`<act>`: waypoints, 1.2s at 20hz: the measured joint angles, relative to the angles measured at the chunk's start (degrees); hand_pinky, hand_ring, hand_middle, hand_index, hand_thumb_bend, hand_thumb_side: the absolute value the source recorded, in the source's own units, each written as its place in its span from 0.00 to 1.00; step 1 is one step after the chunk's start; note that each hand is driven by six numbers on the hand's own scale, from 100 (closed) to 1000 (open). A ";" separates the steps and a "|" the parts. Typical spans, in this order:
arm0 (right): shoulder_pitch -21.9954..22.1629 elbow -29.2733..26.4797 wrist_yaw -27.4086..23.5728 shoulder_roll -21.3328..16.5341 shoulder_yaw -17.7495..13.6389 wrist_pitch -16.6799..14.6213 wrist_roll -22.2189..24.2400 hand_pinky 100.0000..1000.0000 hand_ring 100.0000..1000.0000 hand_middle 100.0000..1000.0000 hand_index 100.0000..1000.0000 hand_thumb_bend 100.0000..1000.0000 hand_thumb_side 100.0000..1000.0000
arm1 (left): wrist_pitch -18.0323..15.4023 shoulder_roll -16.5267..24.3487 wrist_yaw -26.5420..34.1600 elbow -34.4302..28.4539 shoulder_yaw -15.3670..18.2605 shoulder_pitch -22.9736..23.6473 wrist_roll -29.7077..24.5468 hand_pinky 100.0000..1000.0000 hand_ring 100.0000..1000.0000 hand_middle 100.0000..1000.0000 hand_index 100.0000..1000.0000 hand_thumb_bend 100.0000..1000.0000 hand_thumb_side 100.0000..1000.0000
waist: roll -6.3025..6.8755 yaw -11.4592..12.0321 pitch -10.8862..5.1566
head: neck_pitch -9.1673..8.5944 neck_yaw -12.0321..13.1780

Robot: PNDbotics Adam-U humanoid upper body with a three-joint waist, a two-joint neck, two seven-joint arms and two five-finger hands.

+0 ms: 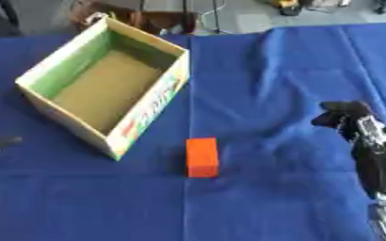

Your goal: Pick up objects on the table and place them in the box.

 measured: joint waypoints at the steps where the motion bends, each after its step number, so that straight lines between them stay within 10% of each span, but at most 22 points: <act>1: 0.00 0.00 0.00 0.00 0.00 0.00 0.00 0.76 0.61 0.50 0.71 0.00 1.00 | 0.00 0.00 0.00 0.00 0.00 0.00 0.00 0.57 0.90 0.79 0.67 0.00 0.99 | 0.00 0.00 0.00 | 0.01 0.00; 12: -1.43 0.00 1.31 -0.87 -0.01 -0.71 0.23 0.76 0.65 0.55 0.75 0.00 0.96 | 0.00 0.00 0.00 0.00 0.00 0.02 0.00 0.57 0.90 0.79 0.67 0.00 0.99 | 0.08 -0.13 0.09 | 0.01 0.01; 24: -17.27 0.00 21.82 -14.45 3.45 -4.62 13.11 0.79 0.74 0.69 0.87 0.00 0.91 | 0.17 0.00 0.01 0.00 -0.02 0.61 -0.17 0.57 0.90 0.79 0.67 0.00 0.99 | -0.26 0.32 -0.22 | 0.04 -0.56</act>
